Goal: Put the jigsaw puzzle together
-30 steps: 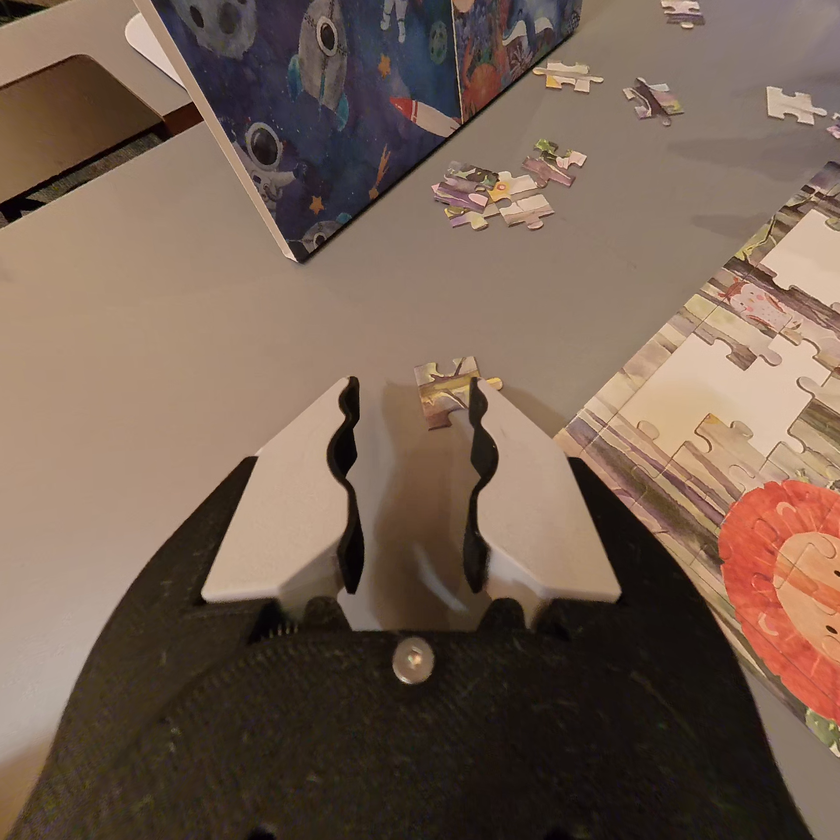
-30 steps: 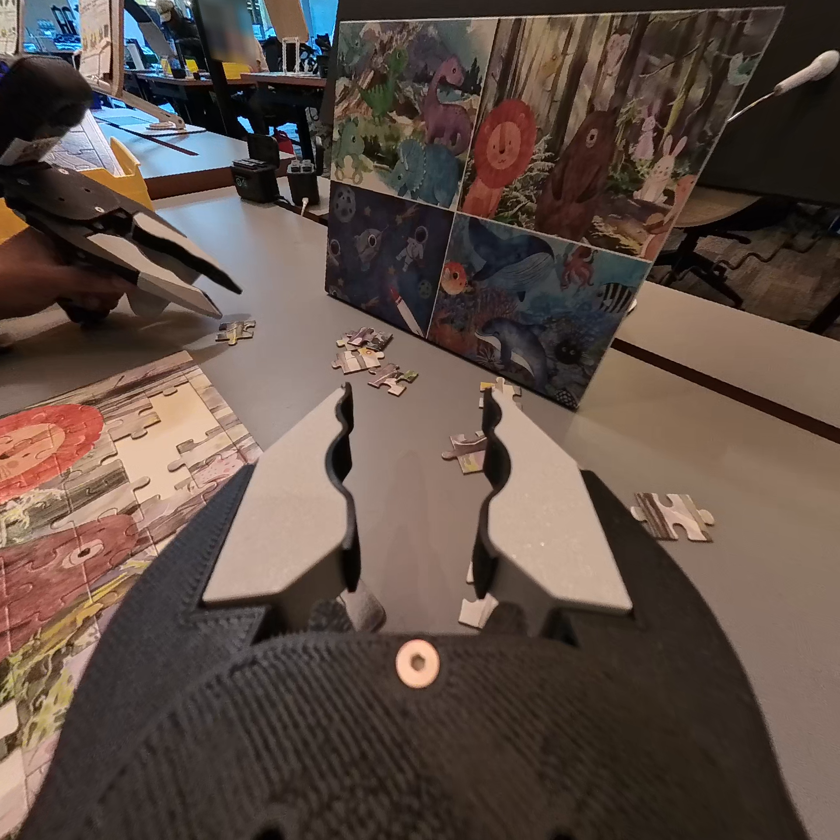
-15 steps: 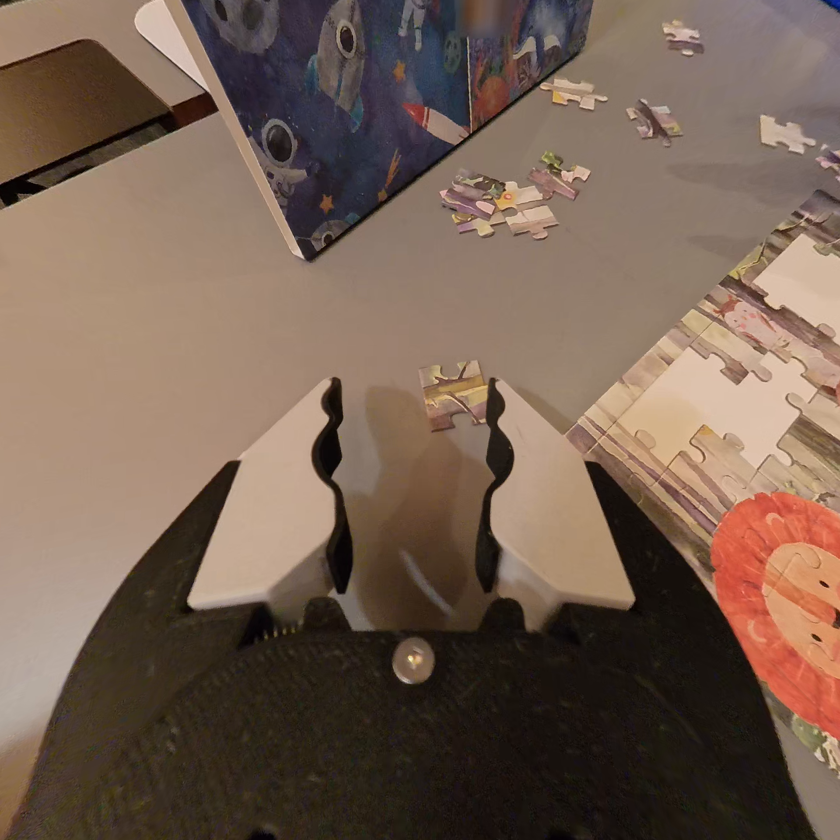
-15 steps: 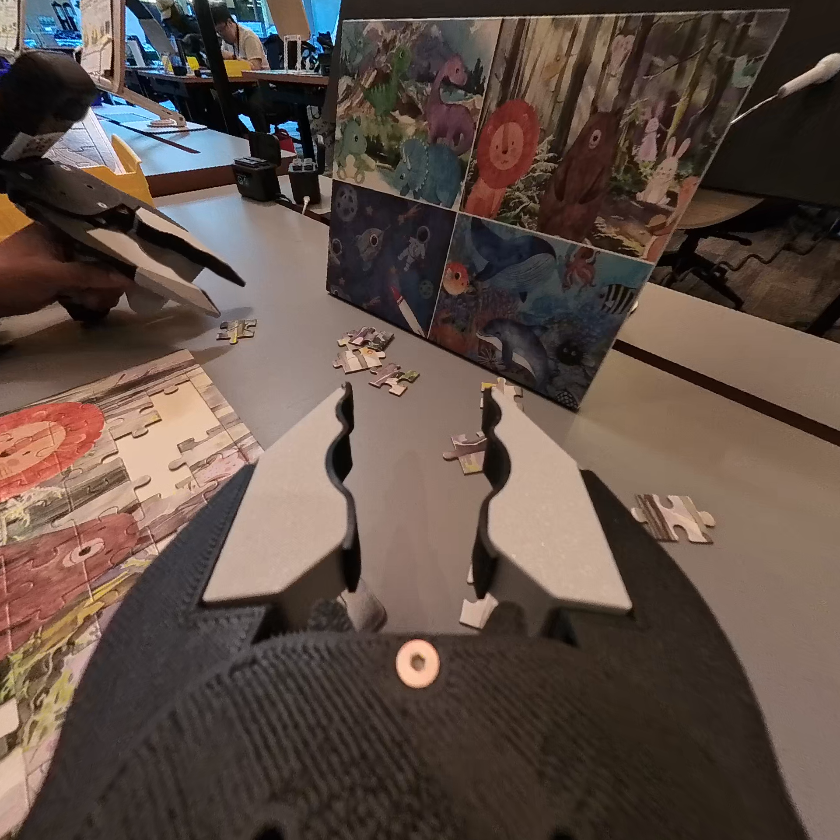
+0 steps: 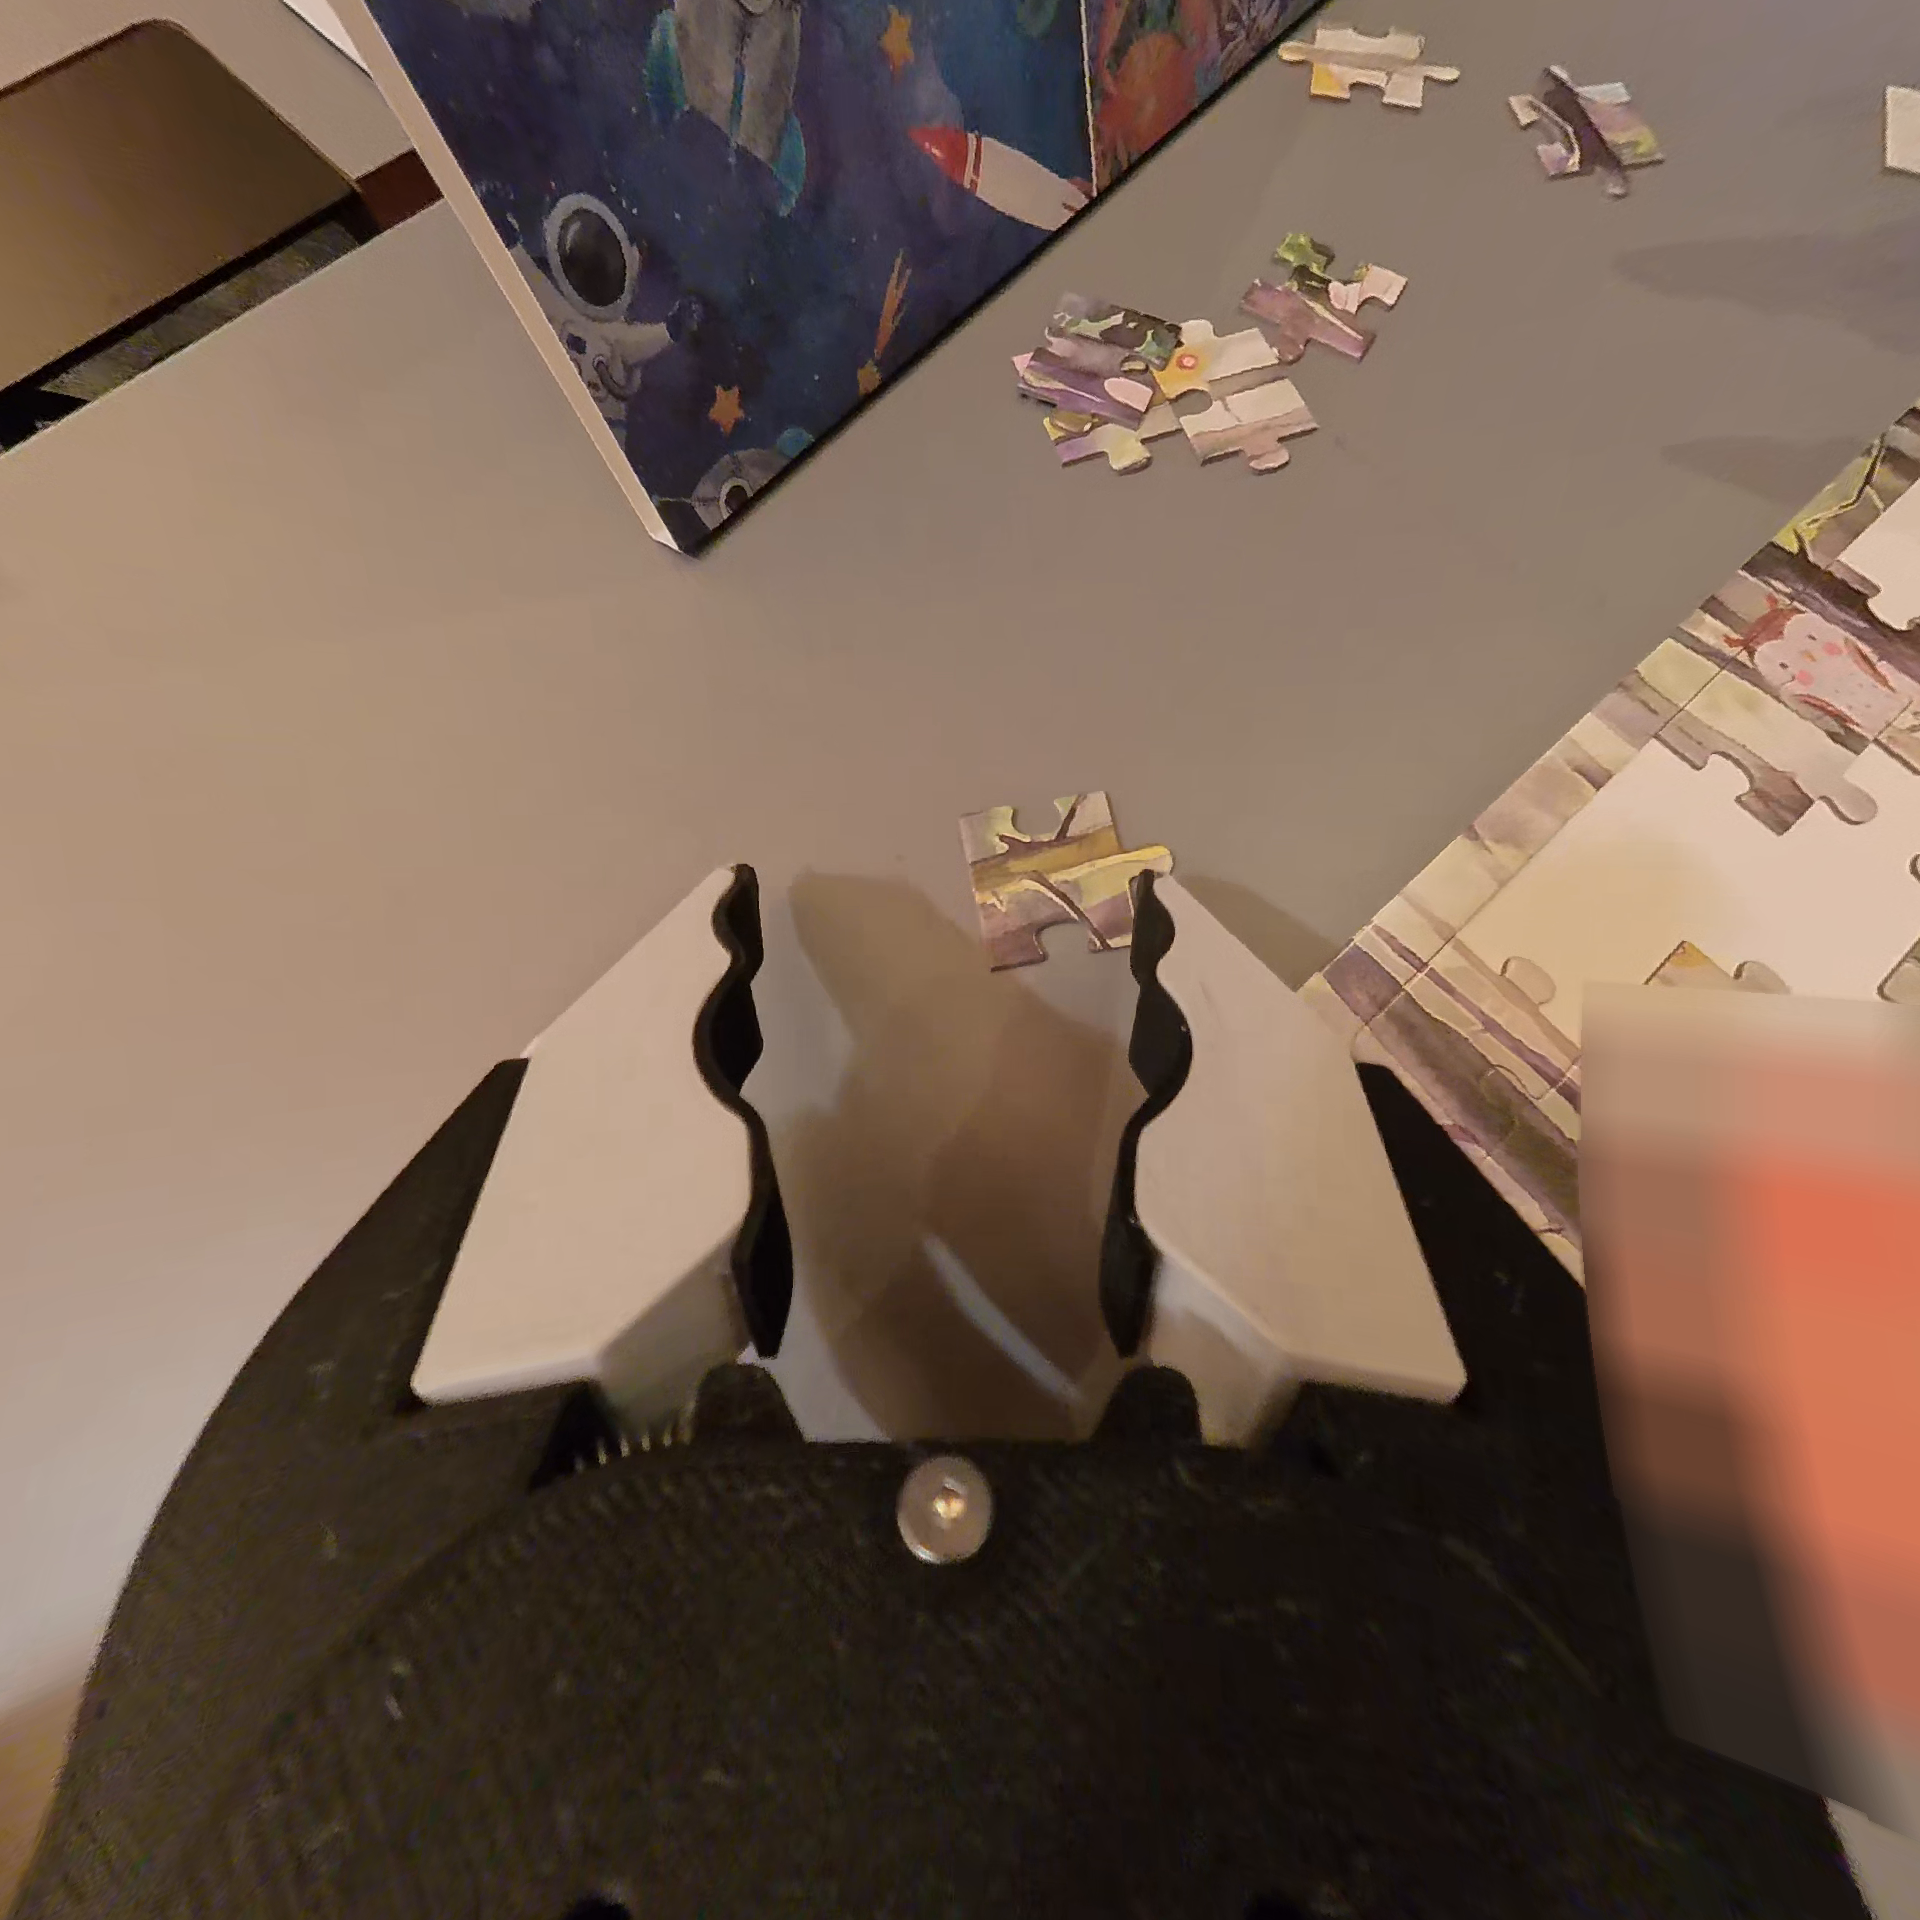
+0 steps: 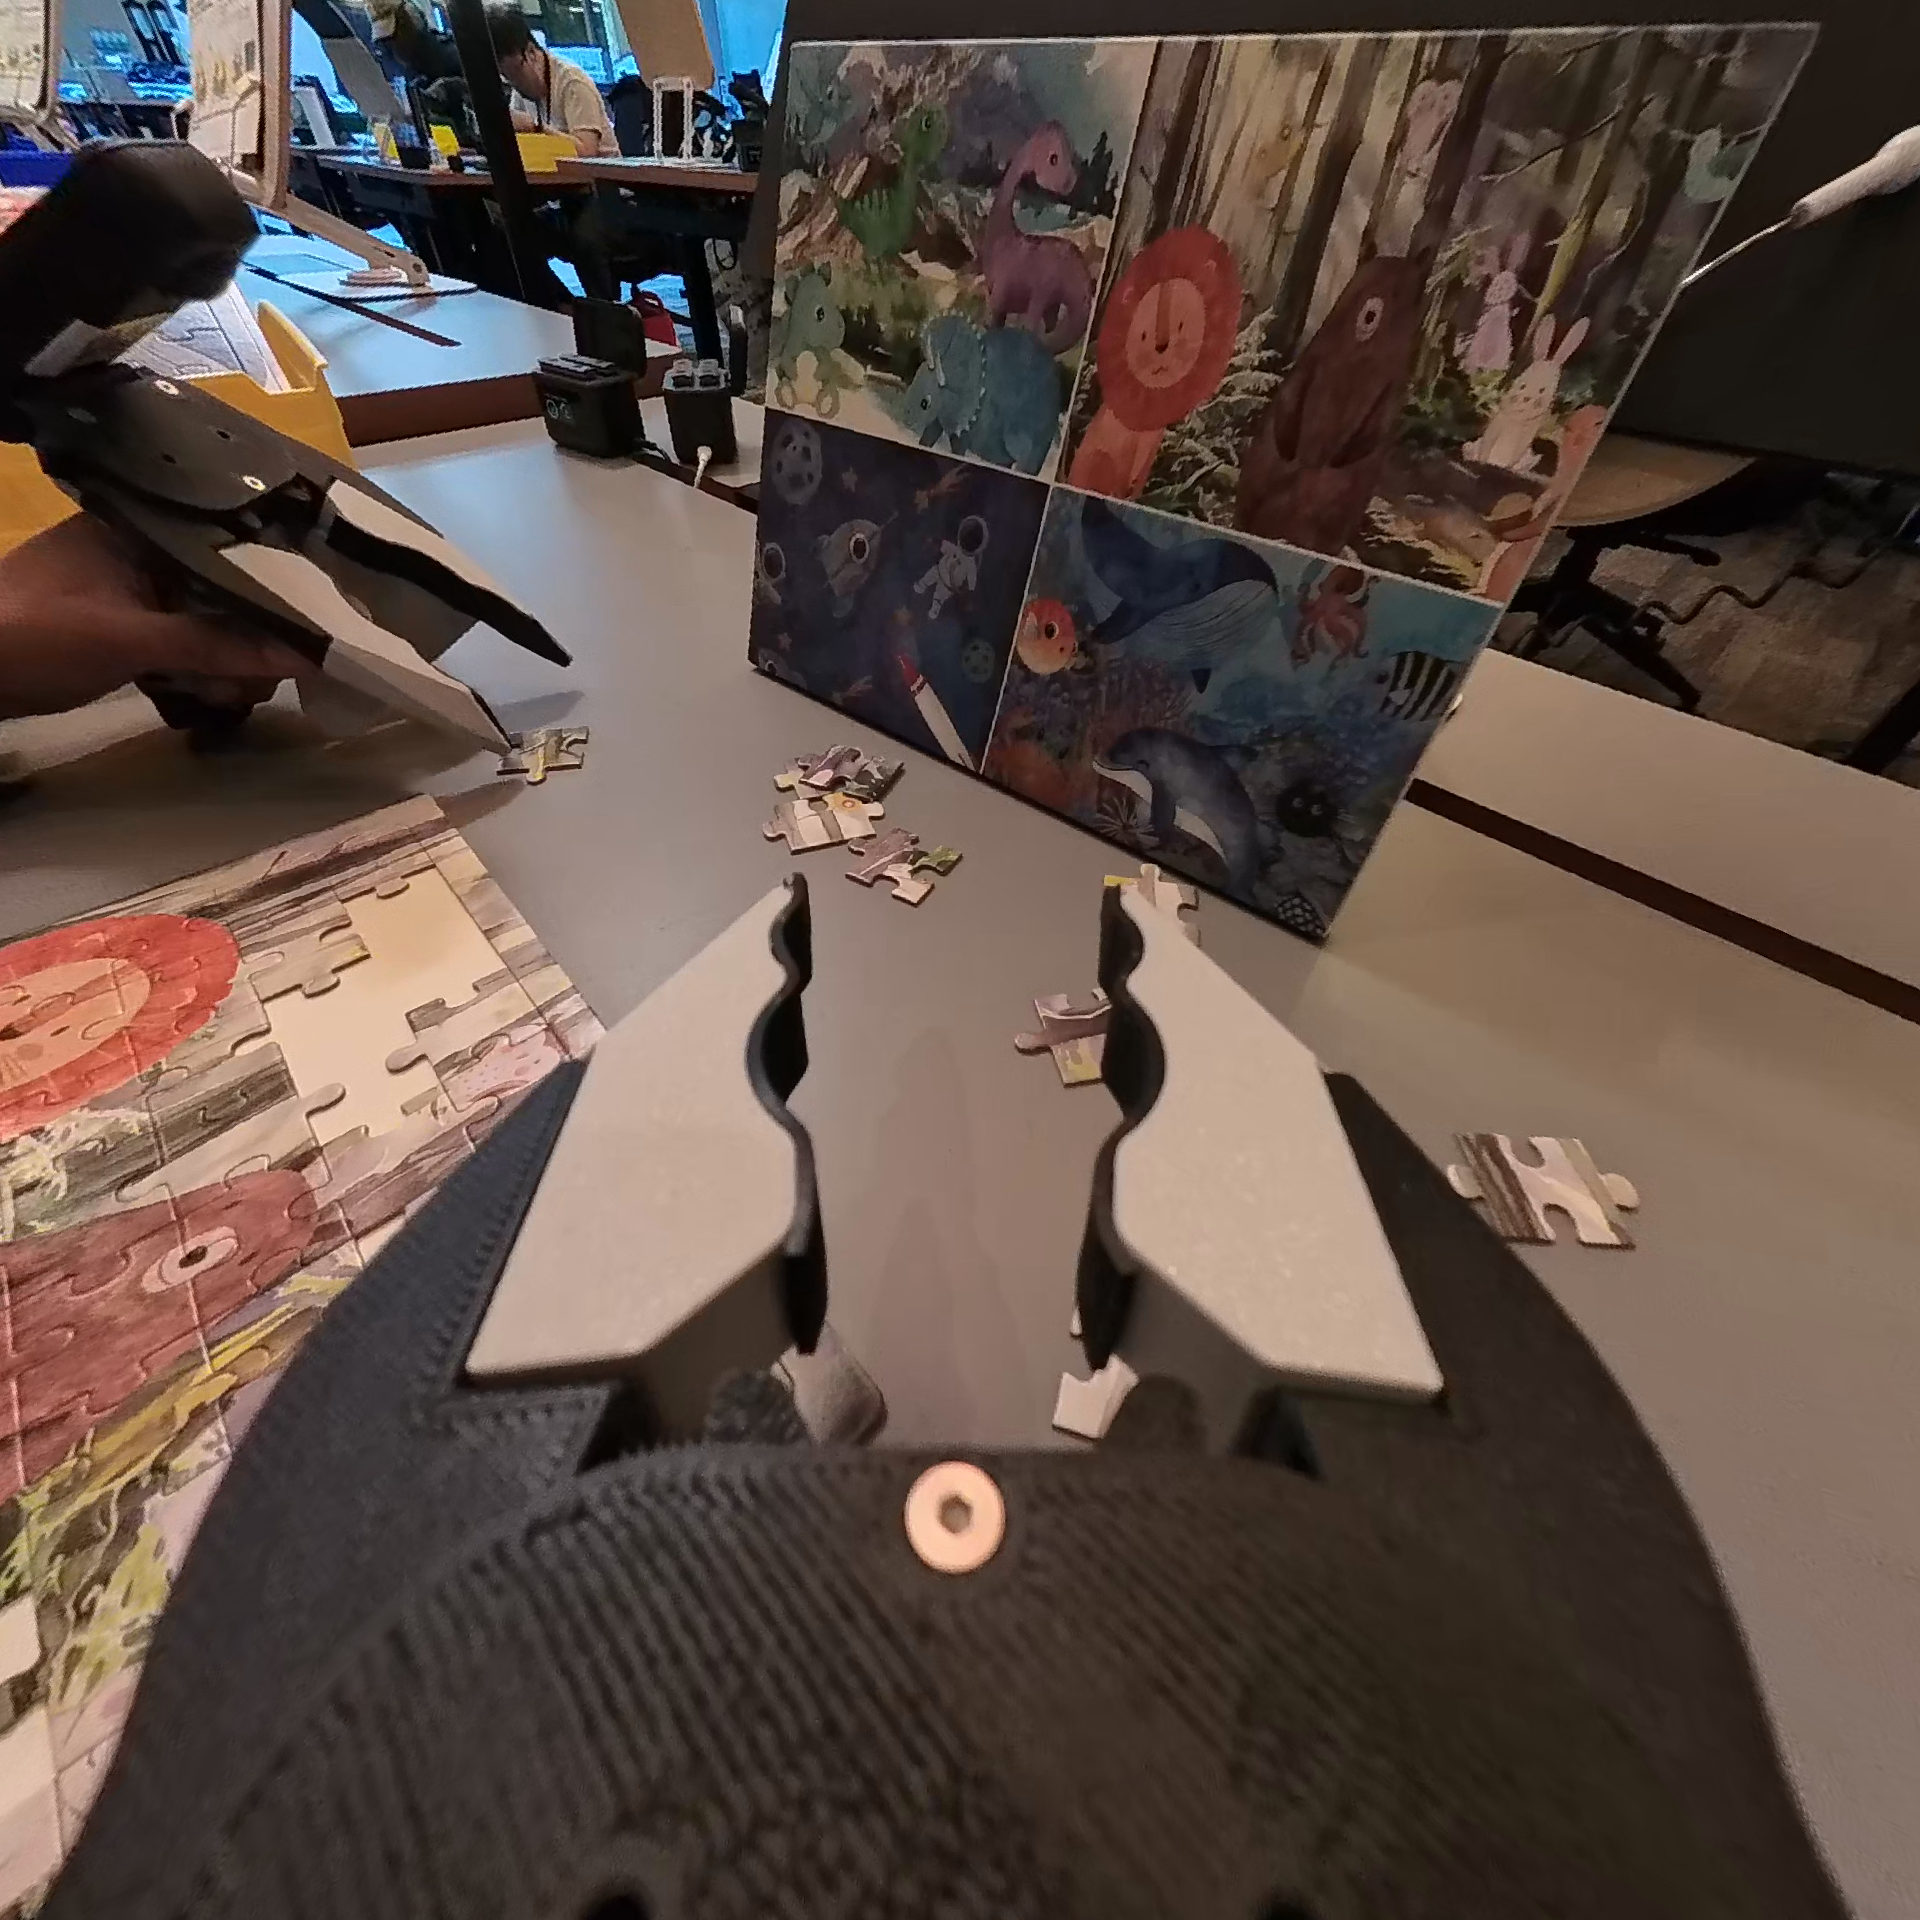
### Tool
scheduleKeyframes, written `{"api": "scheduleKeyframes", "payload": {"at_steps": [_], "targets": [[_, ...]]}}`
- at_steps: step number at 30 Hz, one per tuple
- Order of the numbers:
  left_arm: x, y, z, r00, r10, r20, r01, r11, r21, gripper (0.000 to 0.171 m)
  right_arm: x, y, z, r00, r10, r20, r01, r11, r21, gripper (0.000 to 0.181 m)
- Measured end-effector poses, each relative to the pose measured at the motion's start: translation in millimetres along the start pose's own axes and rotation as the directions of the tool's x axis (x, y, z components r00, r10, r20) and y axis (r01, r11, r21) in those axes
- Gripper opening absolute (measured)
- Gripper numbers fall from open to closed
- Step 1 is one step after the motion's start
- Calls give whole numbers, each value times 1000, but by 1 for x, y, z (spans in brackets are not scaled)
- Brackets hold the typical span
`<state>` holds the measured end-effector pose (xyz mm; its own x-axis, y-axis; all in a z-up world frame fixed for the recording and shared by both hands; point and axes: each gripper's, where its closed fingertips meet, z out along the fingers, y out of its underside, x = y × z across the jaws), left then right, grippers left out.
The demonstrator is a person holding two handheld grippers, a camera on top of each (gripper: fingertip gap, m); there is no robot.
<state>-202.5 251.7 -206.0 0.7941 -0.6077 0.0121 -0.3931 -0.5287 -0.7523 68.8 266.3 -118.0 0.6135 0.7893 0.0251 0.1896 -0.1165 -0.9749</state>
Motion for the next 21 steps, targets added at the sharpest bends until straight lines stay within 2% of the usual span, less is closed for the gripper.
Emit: {"api": "scheduleKeyframes", "payload": {"at_steps": [12, 21], "targets": [[1, 7, 4, 1000, 13, 4, -13, 999, -52, 69, 0, 0, 0, 1000, -4, 0, 4, 1000, -2, 54], [7, 8, 4, 999, 12, -41, -14, 998, -59, 58, -3, 1, 2, 1000, -16, 5, 16, 1000, -13, 55]]}}
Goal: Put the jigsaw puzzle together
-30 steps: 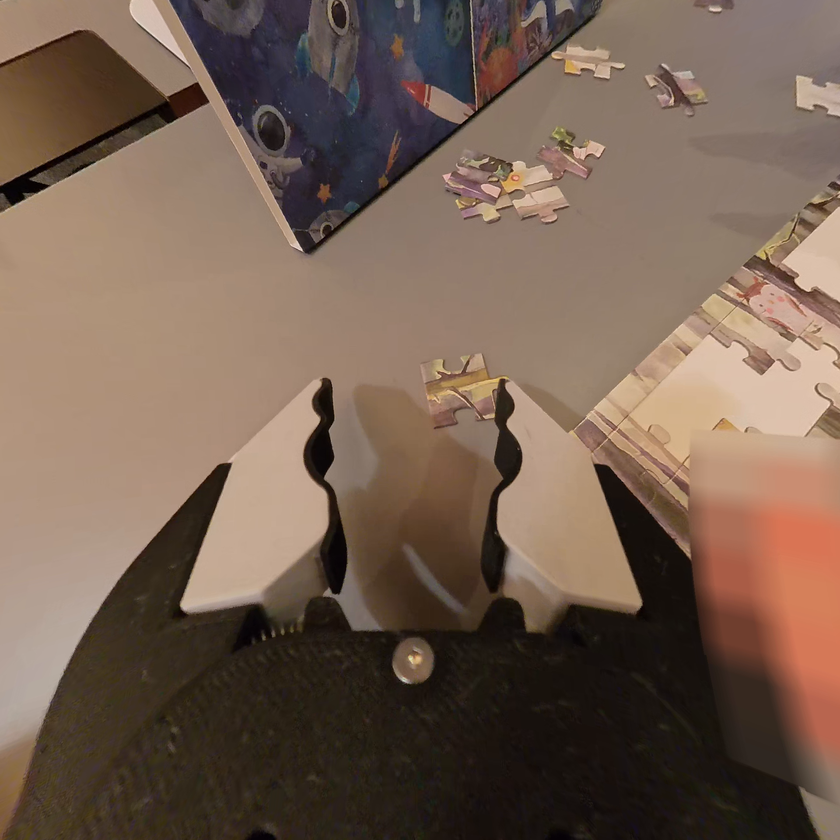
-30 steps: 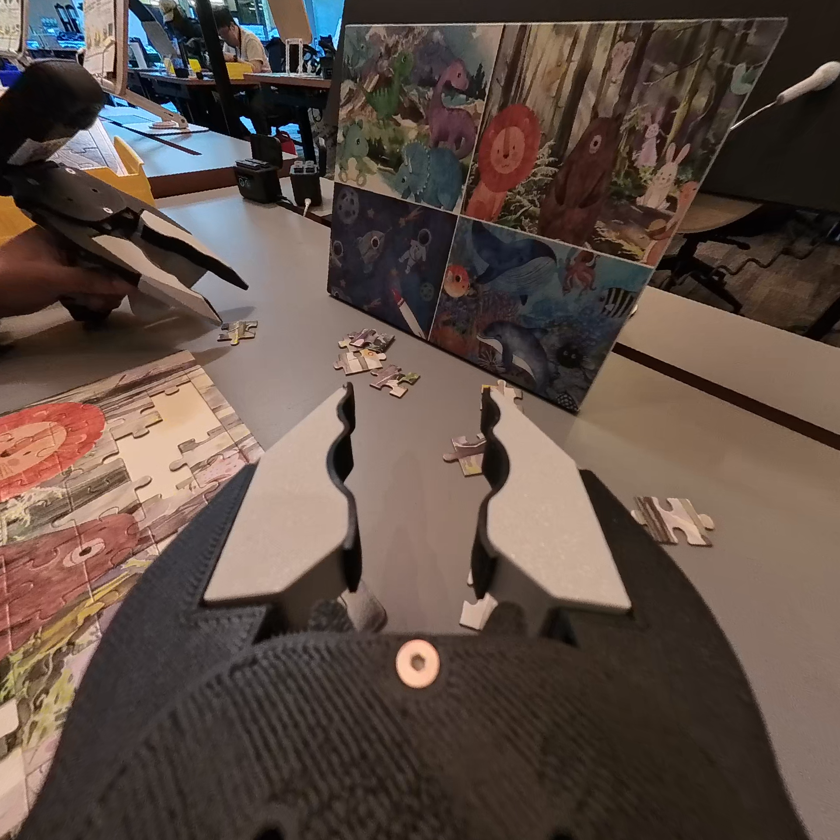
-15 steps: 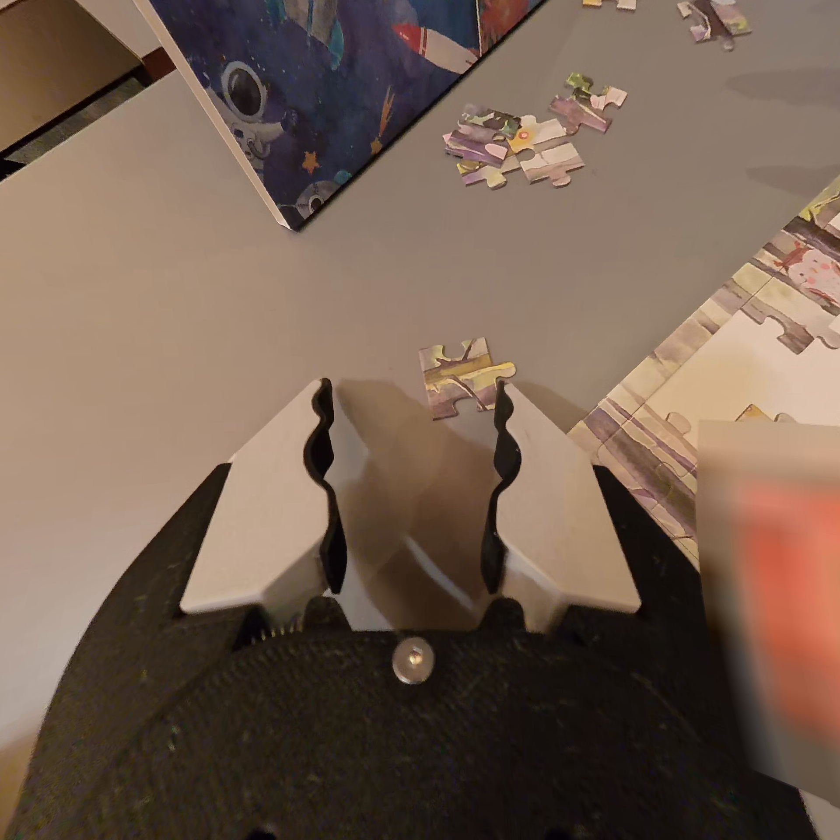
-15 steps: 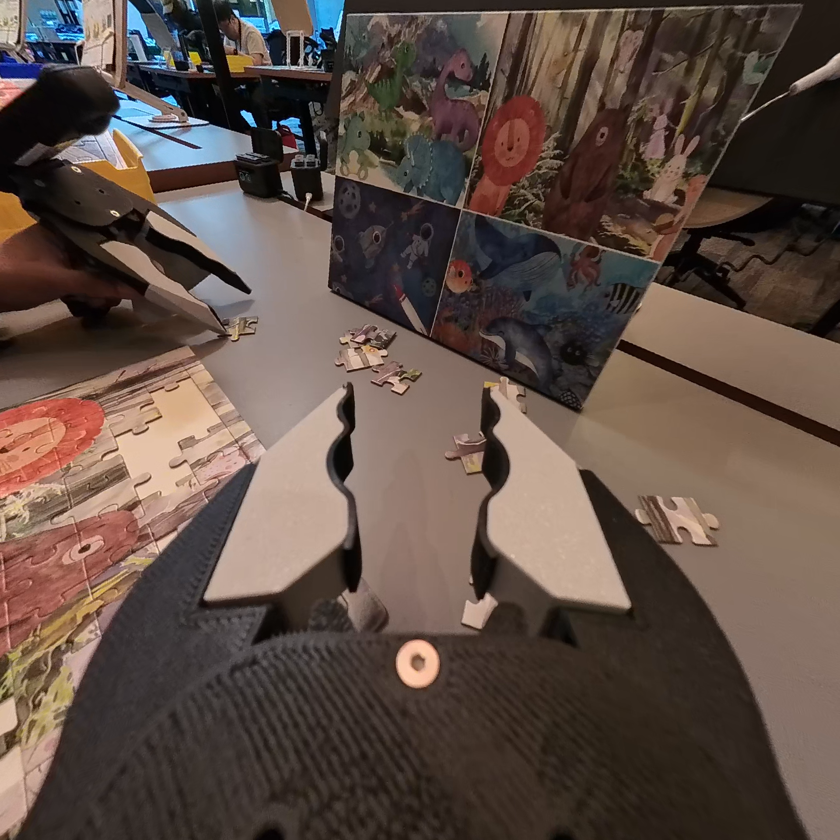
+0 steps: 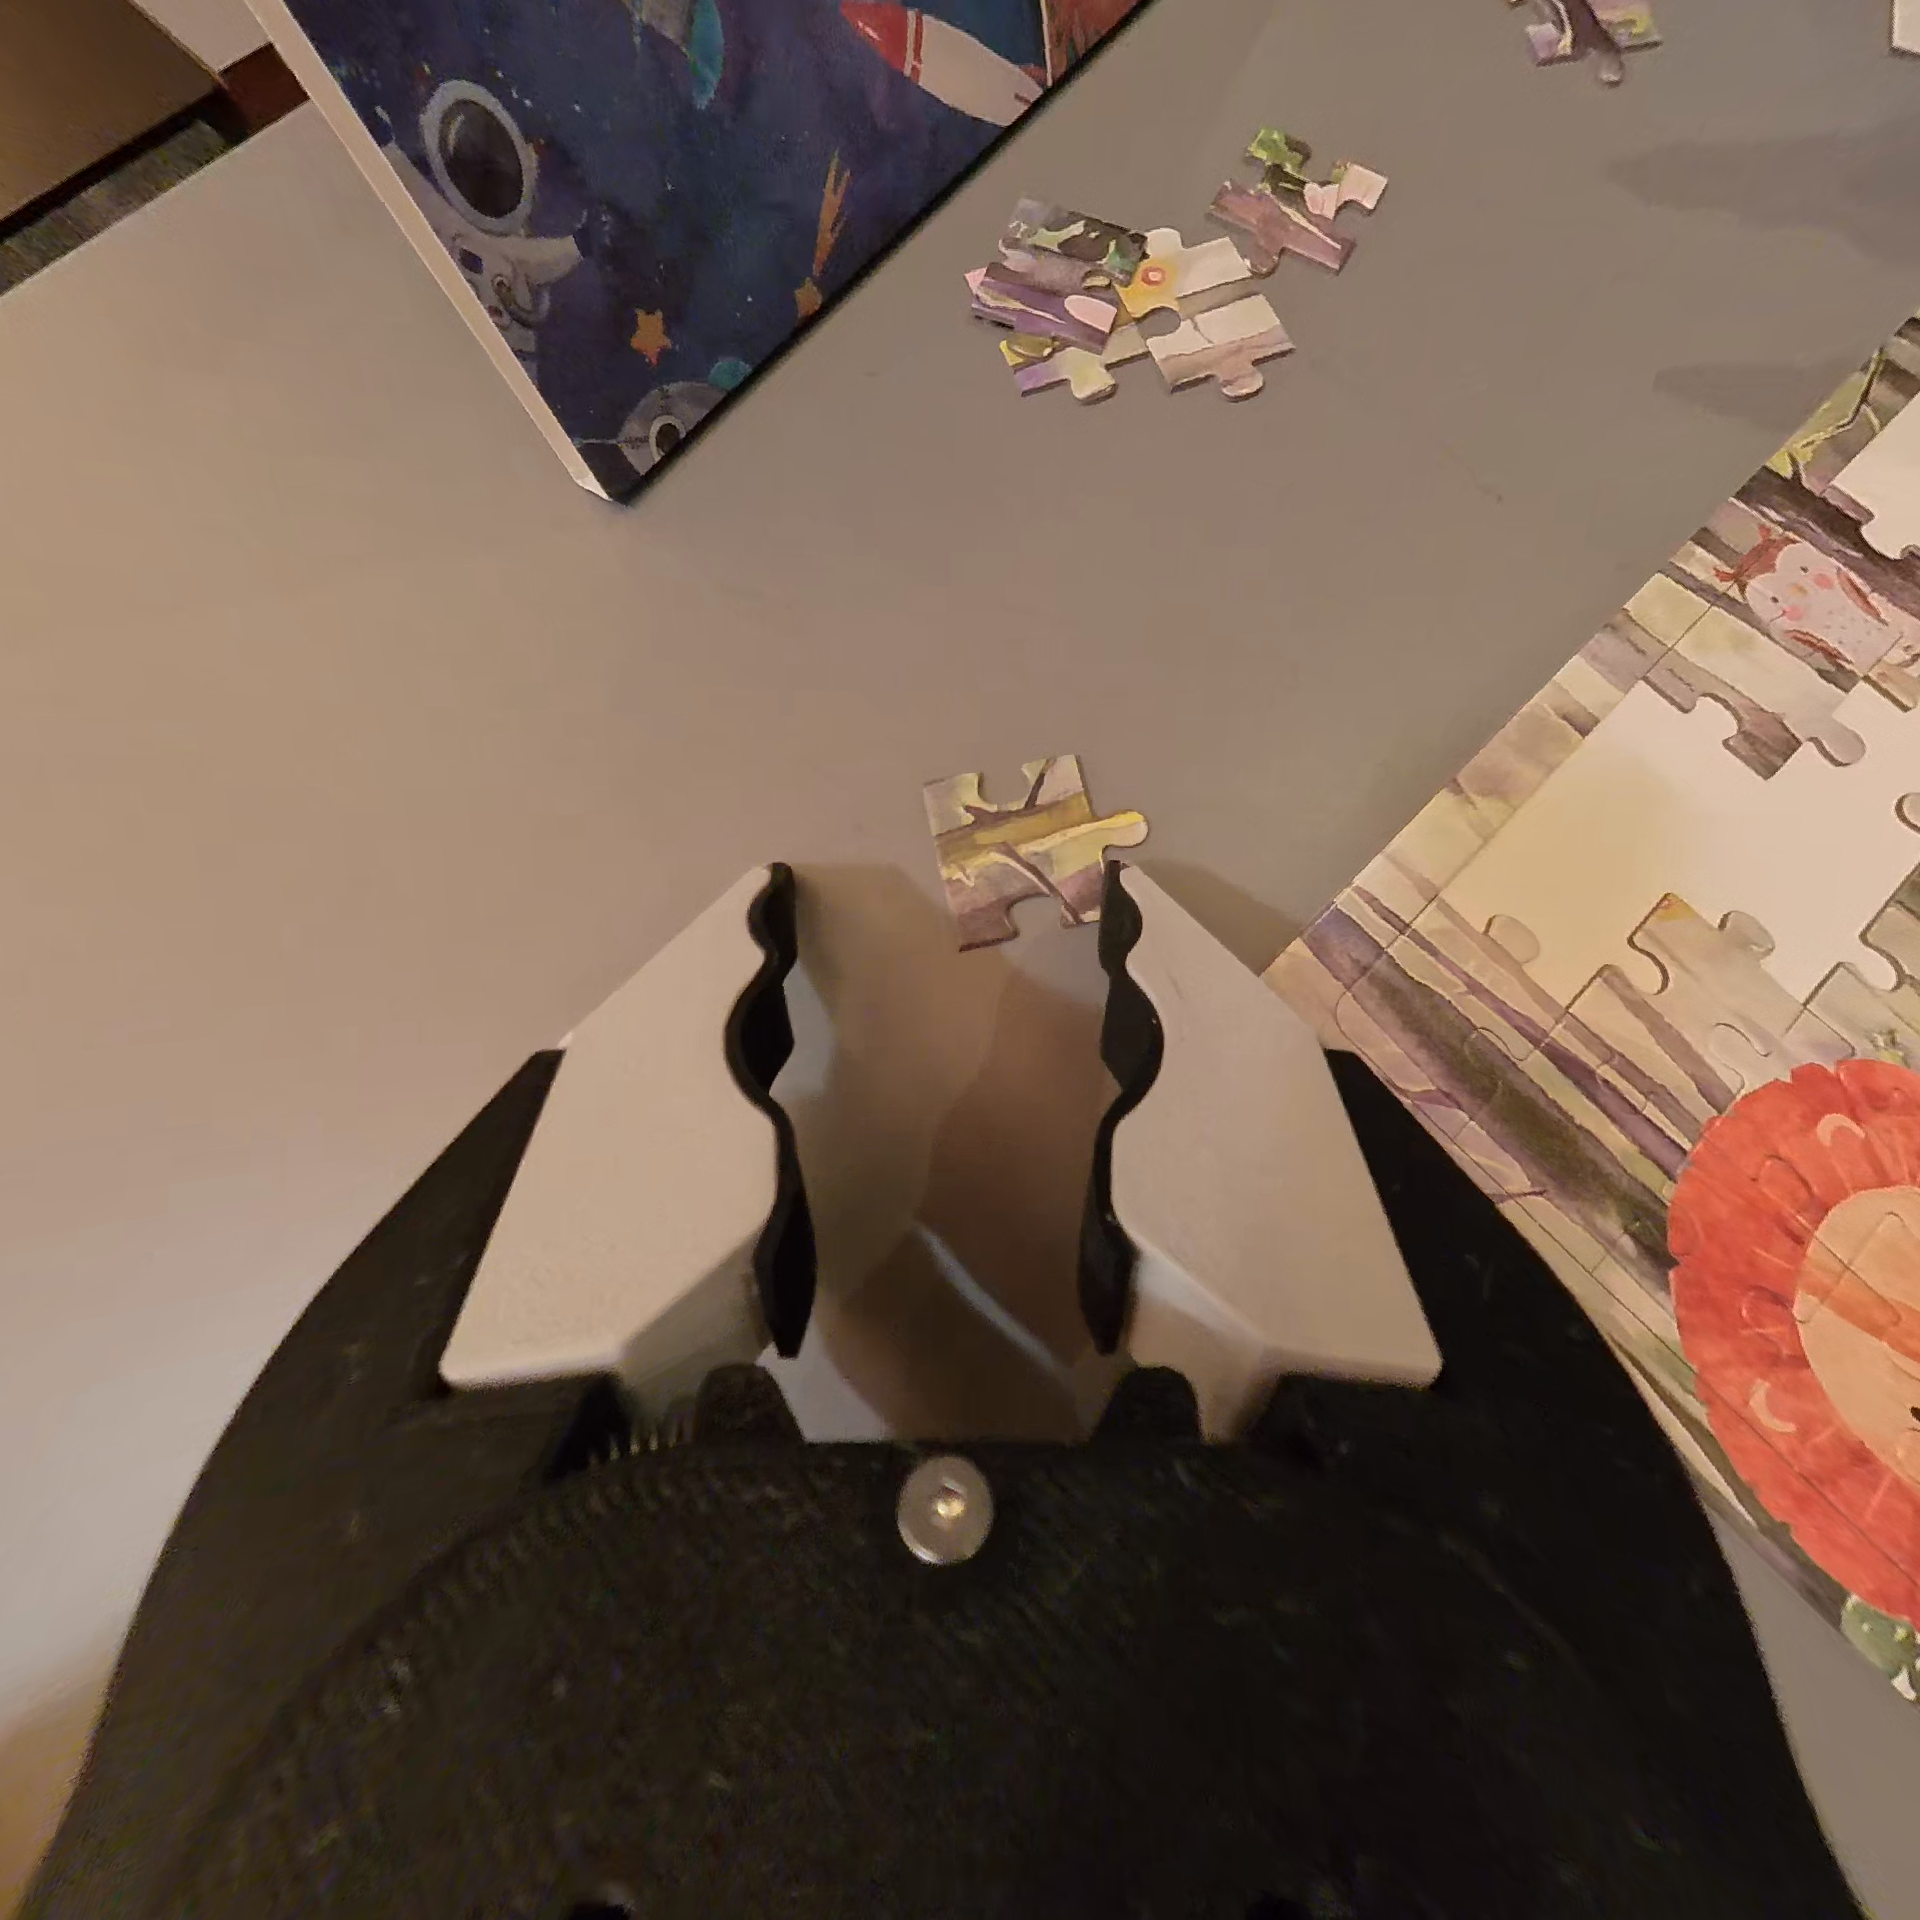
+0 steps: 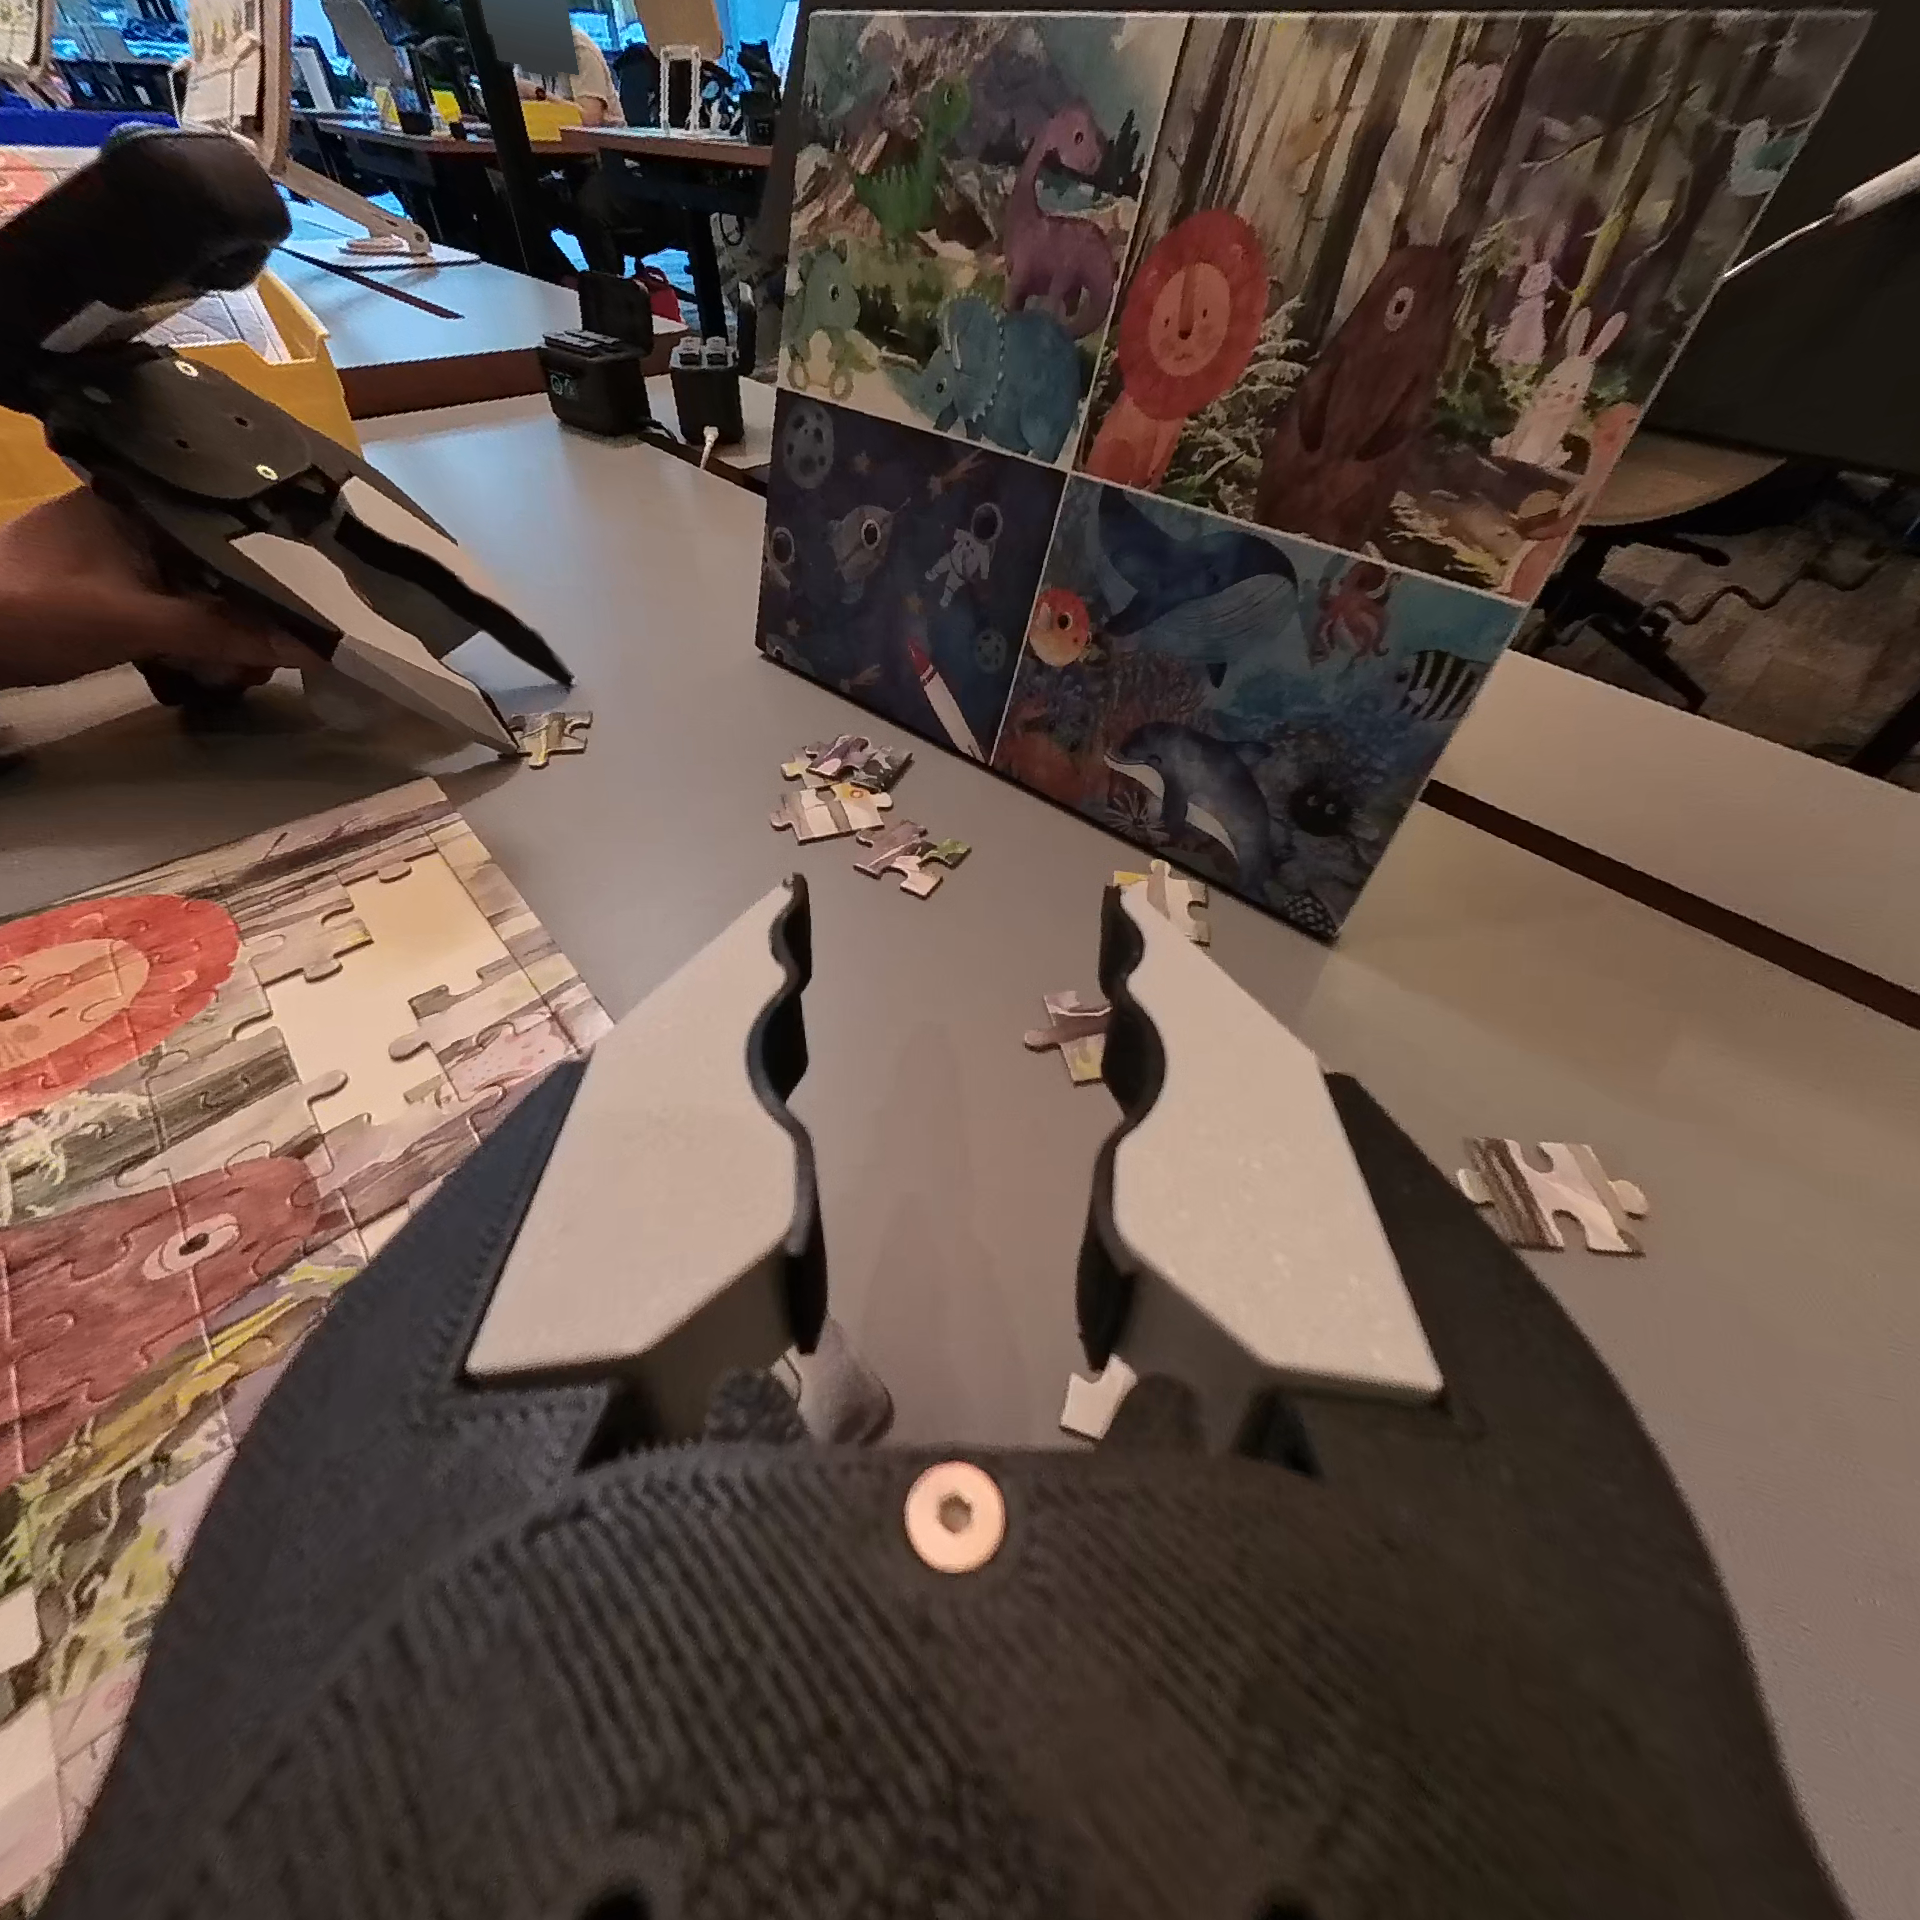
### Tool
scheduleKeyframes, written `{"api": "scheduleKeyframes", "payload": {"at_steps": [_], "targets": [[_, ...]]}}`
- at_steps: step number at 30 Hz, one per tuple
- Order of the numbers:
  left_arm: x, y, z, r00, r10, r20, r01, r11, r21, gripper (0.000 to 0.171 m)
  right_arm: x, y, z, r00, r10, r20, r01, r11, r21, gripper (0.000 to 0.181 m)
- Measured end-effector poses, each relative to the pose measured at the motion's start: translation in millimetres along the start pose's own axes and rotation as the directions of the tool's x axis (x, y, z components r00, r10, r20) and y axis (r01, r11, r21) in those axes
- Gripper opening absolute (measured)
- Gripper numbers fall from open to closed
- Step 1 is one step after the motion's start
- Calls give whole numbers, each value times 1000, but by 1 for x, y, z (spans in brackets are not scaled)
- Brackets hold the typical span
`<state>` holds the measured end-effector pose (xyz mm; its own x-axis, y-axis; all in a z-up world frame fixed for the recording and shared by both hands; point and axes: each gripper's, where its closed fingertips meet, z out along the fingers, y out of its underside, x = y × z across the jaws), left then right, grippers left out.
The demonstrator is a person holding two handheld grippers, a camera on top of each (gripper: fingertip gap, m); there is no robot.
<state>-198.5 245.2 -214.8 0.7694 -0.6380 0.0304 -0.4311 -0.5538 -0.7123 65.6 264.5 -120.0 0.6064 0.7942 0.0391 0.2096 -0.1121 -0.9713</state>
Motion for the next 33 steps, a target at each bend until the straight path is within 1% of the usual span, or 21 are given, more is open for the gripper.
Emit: {"api": "scheduleKeyframes", "payload": {"at_steps": [9, 12, 13, 14, 18, 20, 23, 24, 29, 33], "targets": [[14, -1, 0, 997, 42, -58, -42, 999, 3, 32, -1, -1, -1, 1000, -8, -1, 8, 1000, 1, 54], [14, -1, 0, 997, 49, -55, -49, 999, 7, 26, 0, 0, 0, 1000, -14, -6, 14, 1000, -5, 55], [16, -2, -1, 997, 56, -61, -55, 998, 15, 14, 0, 0, 0, 1000, -15, -8, 15, 1000, -6, 55], [17, -4, -2, 996, 64, -67, -62, 998, 27, 6, 0, -1, -1, 1000, -15, -9, 15, 1000, -5, 55], [16, -11, -5, 997, 44, -65, -39, 996, 76, 13, 1, -3, -3, 1000, -18, -15, 18, 1000, 4, 54], [14, -10, -5, 997, 28, -69, -24, 997, 69, 25, 1, -3, -3, 1000, -18, -15, 18, 1000, 4, 55], [17, -9, -3, 996, 30, -82, -25, 998, 57, 49, 1, -3, -2, 1000, -18, -13, 18, 1000, 0, 55], [18, -8, -3, 996, 38, -86, -34, 998, 51, 55, 0, -3, -2, 1000, -19, -12, 19, 1000, -1, 55], [25, -3, 3, 992, 106, -65, -106, 994, 10, 55, -1, -2, -1, 1000, -27, -12, 27, 1000, -5, 55], [31, -3, 5, 988, 140, -66, -141, 990, -2, 46, -1, -1, -1, 1000, -27, -11, 27, 1000, -9, 55]]}}
